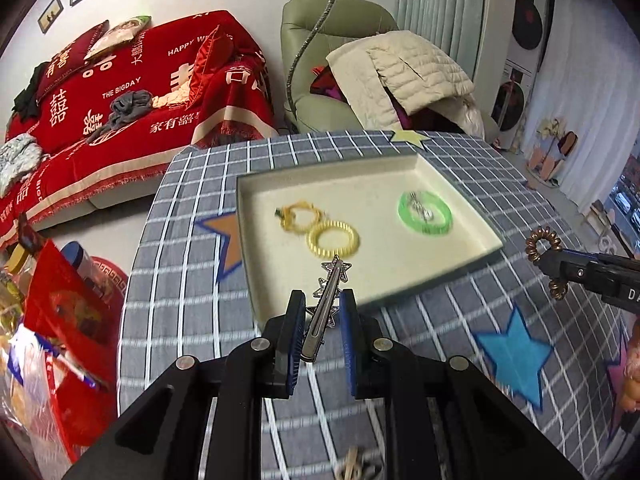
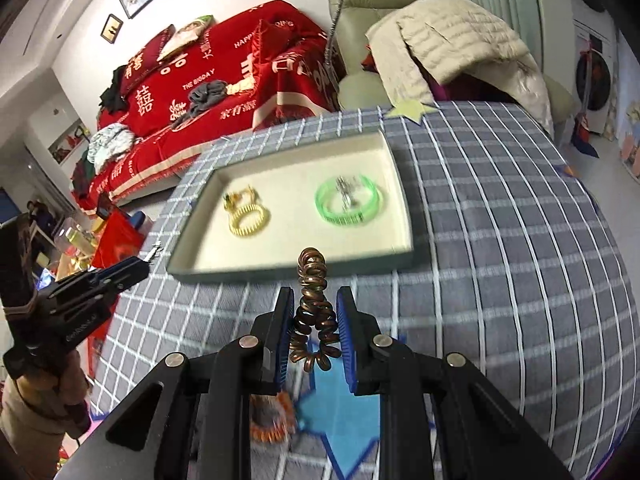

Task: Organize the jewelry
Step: 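Carry the hair clip and brown coil hair tie over the tray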

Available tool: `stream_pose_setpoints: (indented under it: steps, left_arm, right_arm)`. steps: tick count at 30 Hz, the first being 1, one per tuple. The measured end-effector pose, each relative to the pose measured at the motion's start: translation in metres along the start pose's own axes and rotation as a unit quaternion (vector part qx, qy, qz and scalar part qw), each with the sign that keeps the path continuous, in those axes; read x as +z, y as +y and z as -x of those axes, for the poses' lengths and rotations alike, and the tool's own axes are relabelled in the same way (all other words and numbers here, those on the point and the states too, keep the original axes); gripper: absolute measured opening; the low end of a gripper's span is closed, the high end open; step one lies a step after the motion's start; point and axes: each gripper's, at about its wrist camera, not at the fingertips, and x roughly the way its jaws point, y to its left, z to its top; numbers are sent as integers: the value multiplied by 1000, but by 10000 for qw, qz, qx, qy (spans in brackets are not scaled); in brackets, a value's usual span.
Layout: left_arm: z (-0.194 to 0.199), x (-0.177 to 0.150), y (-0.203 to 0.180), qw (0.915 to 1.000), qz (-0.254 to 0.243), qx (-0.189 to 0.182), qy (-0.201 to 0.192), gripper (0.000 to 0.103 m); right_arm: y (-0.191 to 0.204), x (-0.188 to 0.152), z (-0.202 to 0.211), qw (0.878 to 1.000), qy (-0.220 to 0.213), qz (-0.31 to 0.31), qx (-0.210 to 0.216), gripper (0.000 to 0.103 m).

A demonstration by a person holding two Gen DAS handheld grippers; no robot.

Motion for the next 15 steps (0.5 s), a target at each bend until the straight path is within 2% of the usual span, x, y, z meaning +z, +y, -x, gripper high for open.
stream_pose_setpoints:
  steps: [7, 15]
  left_arm:
    - [-42, 23, 4, 9993, 206, 148, 274, 39]
    - [-83, 46, 9, 9979, 341, 432, 349, 39]
  right_arm:
    - [7, 39, -38, 9996, 139, -79, 223, 24]
    - [21, 65, -101, 9983, 441, -68, 369, 24]
